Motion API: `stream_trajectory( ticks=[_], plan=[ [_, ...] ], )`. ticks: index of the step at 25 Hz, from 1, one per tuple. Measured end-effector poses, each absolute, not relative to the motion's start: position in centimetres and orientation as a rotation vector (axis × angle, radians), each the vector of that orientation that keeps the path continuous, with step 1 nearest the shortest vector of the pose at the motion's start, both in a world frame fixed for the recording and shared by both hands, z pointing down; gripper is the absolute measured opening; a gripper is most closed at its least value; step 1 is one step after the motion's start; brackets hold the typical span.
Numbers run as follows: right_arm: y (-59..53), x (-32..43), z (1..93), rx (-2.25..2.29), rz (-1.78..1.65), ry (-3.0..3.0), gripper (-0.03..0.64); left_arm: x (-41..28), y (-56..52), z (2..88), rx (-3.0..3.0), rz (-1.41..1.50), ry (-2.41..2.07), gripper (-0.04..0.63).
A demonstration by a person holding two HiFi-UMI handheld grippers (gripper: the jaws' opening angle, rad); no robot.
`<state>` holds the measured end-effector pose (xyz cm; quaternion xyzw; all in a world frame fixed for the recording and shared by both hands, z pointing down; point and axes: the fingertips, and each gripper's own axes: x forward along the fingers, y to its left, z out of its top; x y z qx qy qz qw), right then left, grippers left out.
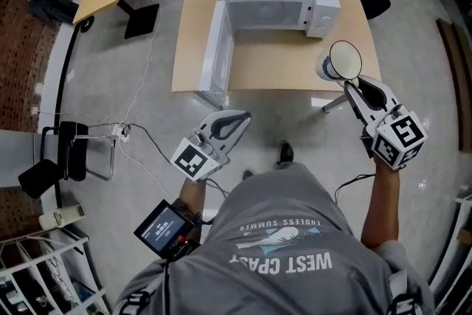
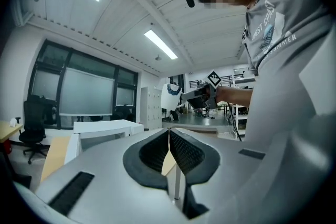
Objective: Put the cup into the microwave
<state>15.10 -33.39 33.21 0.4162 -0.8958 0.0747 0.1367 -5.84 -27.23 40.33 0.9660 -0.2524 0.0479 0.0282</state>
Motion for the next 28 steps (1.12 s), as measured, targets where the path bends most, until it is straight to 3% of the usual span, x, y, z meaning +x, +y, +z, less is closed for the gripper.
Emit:
stream_trajectory(
  ticks=[9, 28],
  plan=[
    [-25.5, 7.9, 30.8, 1.117, 0.172, -2.663, 0.075, -9.3, -24.0, 38.7, 3.045, 0.042, -0.763, 0.023],
    [-20.5, 3.9, 29.7, 1.192, 0.214, -2.604, 0.075, -12.2, -20.7, 36.7, 3.080, 0.020, -0.632, 0.023]
  ],
)
